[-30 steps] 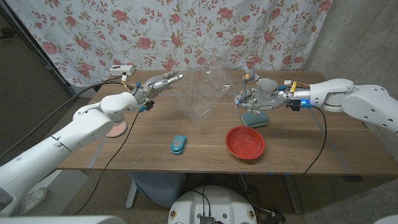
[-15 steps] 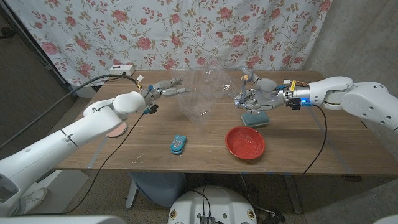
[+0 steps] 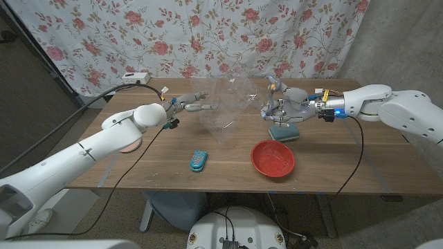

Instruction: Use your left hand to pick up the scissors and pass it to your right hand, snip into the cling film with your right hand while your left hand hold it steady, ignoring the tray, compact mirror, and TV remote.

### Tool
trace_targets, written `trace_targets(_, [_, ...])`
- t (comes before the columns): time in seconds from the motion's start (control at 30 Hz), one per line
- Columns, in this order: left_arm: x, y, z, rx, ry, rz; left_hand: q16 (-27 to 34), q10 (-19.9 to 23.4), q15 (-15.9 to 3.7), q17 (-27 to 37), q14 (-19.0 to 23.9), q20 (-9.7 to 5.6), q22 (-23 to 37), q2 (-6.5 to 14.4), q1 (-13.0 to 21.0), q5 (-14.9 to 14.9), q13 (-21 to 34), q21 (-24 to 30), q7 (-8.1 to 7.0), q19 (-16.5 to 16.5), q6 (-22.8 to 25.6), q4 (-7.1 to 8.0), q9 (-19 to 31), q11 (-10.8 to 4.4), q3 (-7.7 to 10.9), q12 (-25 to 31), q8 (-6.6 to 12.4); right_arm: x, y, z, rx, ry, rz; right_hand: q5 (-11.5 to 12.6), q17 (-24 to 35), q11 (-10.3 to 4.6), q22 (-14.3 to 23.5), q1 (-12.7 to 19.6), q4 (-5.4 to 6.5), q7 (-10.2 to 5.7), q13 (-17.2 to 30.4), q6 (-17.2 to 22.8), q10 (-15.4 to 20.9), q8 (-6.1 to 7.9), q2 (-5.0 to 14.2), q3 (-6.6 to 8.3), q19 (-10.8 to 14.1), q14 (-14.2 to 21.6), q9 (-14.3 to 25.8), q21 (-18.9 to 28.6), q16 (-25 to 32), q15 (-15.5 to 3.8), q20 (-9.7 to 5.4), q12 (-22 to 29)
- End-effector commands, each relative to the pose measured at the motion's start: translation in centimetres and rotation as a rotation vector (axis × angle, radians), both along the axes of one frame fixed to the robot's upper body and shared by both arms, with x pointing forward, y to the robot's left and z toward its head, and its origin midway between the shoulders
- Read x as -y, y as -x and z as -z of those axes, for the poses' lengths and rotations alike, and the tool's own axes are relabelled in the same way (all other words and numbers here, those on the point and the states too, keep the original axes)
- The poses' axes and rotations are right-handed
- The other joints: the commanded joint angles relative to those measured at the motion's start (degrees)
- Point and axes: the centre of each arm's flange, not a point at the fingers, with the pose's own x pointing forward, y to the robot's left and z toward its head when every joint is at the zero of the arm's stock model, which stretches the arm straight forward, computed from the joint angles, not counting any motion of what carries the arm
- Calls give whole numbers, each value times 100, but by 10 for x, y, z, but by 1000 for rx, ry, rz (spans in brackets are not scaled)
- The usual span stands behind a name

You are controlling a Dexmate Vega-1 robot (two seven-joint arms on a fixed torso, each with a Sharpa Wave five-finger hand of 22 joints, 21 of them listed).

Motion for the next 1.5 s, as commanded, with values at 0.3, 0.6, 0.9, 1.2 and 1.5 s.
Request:
trace_targets(0.3, [20, -8, 10, -3, -119, 0, 1, -38, -4, -77, -85, 30, 12, 87, 161, 71, -54, -32, -24, -12, -45, -47, 12, -7, 34, 13, 49, -1, 2, 0, 0, 8, -2, -6, 15, -1297, -32, 143, -31, 14, 35, 78, 2415, -11, 60, 7, -35, -265, 54, 52, -40, -370, -254, 471])
trace_targets(0.6, [29, -11, 12, -23, -185, 2, 47, 34, -79, -385, -9, 18, -1, 693, 895, -86, -283, -100, -443, 146, 491, -403, 4, 25, 507, 97, 207, -1, 0, -1, -2, 7, -4, -22, 14, -1312, -47, 202, -31, 8, 0, 94, 2422, -18, 86, 5, -43, -258, 68, 68, -44, -369, -261, 441])
trace_targets(0.9, [34, -19, 13, -76, -235, 13, 24, -124, -84, -512, -84, -26, -4, 535, 773, -180, -395, -162, -224, 142, 151, -419, 0, -9, 402, 48, 34, 1, -2, -1, -6, 10, 2, -42, 13, -1300, -62, 247, -24, 13, 10, 101, 2429, -35, 103, -5, -45, -251, 78, 87, -48, -371, -261, 439])
trace_targets(1.2, [35, -26, 16, -152, -277, 0, -34, -477, 139, -639, -425, 189, -16, 506, 799, -200, -521, -254, -232, 128, -297, -489, 1, 63, 400, -18, -24, 3, -3, 1, -14, -4, 5, -58, 13, -1311, -72, 275, -15, 4, -41, 115, 2450, -34, 120, -8, -46, -249, 106, 105, -52, -369, -261, 402])
trace_targets(1.5, [42, -31, 21, -155, -324, -11, 19, -495, 192, -693, -418, 196, -17, 534, 823, -216, -588, -257, -281, 259, -158, -520, 0, -90, 421, 22, 67, 2, -3, -1, -4, -9, 2, -84, 11, -1331, -107, 311, -1, 2, 68, 134, 2430, -44, 136, -17, -45, -261, 133, 122, -61, -369, -273, 451])
